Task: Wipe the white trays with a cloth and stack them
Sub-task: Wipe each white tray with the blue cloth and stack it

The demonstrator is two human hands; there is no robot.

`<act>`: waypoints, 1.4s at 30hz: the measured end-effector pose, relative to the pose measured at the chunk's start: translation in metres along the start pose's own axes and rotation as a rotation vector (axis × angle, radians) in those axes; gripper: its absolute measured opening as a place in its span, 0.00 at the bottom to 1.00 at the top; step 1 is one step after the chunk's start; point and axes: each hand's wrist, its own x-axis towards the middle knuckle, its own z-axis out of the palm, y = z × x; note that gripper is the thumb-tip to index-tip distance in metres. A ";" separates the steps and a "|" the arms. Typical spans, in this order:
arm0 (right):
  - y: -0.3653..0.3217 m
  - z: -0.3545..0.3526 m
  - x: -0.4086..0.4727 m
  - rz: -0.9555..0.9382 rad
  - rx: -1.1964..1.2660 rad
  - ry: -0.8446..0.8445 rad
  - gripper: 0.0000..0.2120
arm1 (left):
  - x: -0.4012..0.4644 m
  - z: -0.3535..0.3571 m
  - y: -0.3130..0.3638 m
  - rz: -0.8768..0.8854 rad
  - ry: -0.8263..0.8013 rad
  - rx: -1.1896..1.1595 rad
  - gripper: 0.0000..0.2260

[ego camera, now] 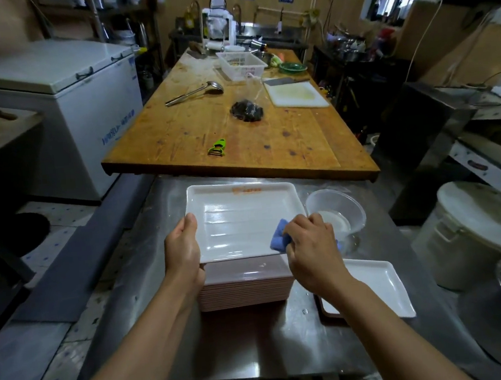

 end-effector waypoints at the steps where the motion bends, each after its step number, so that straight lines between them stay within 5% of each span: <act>1: -0.006 -0.001 -0.002 -0.019 0.054 -0.015 0.10 | -0.002 0.002 -0.001 -0.004 0.001 -0.011 0.12; 9: -0.059 0.011 -0.004 -0.270 0.250 -0.092 0.16 | -0.015 0.009 -0.002 -0.078 -0.040 0.012 0.18; 13: -0.064 0.018 0.009 -0.295 0.153 -0.090 0.18 | -0.022 0.007 0.000 -0.040 -0.063 0.041 0.17; 29: 0.002 -0.002 0.038 0.082 -0.069 0.089 0.14 | -0.025 0.000 0.006 -0.012 -0.052 0.072 0.10; 33: -0.001 -0.015 0.038 0.127 0.098 0.204 0.10 | -0.026 -0.001 0.008 -0.001 -0.070 0.146 0.09; 36: -0.020 -0.033 0.046 0.039 0.273 0.302 0.09 | -0.027 -0.001 0.015 0.081 -0.110 0.241 0.09; 42: -0.060 -0.042 0.073 -0.195 0.372 0.136 0.12 | -0.035 0.009 0.026 0.257 -0.225 0.423 0.15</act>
